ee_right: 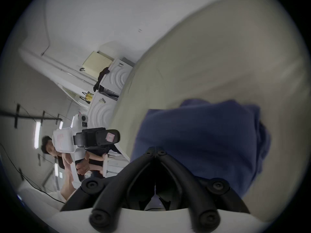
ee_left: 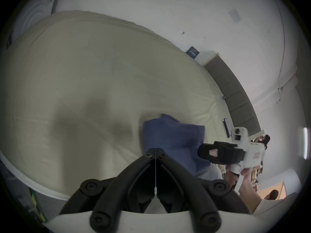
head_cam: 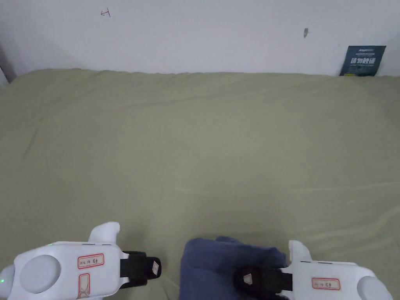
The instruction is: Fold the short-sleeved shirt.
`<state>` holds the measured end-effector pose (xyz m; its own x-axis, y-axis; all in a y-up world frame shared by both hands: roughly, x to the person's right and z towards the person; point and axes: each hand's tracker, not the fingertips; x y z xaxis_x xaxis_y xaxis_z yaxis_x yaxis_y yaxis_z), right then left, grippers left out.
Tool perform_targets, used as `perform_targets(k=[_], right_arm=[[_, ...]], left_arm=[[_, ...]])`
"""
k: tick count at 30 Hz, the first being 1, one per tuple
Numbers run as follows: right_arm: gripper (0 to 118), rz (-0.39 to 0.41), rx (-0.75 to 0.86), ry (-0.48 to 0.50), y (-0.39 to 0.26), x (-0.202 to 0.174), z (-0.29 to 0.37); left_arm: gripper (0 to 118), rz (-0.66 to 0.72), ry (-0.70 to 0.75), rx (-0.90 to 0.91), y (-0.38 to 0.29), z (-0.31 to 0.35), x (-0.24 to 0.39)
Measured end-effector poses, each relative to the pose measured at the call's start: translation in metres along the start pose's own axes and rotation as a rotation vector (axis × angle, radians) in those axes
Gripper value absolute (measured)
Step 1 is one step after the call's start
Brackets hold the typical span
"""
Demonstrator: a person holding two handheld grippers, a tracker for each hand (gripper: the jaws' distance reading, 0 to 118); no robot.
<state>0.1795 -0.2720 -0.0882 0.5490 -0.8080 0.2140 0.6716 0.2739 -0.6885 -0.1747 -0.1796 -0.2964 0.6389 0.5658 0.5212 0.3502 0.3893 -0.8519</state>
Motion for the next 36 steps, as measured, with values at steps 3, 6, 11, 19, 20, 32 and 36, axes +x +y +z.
perform_targets(k=[3, 6, 11, 19, 20, 32, 36], right_arm=[[0, -0.177, 0.009, 0.189, 0.004, 0.038, 0.011], [0, -0.189, -0.006, 0.228, 0.005, 0.055, 0.016], [0, -0.182, -0.014, 0.227, 0.005, 0.053, 0.015], [0, -0.212, -0.003, 0.256, 0.002, 0.055, 0.014], [0, -0.218, 0.0, 0.261, 0.002, 0.058, 0.013], [0, -0.161, 0.034, 0.187, 0.006, 0.038, 0.024], [0, 0.032, 0.108, 0.011, 0.005, -0.013, 0.049]], left_arm=[[0, 0.028, -0.027, -0.03, -0.001, -0.009, -0.009], [0, 0.071, -0.149, -0.072, 0.0, -0.017, -0.013], [97, 0.102, -0.383, -0.165, 0.005, -0.043, -0.015], [109, 0.194, -0.464, -0.257, 0.008, -0.12, -0.019], [105, 0.201, -0.557, -0.238, 0.006, -0.125, -0.02], [30, 0.199, -0.507, -0.208, 0.009, -0.119, -0.035], [30, 0.149, -0.449, -0.175, 0.028, -0.079, -0.053]])
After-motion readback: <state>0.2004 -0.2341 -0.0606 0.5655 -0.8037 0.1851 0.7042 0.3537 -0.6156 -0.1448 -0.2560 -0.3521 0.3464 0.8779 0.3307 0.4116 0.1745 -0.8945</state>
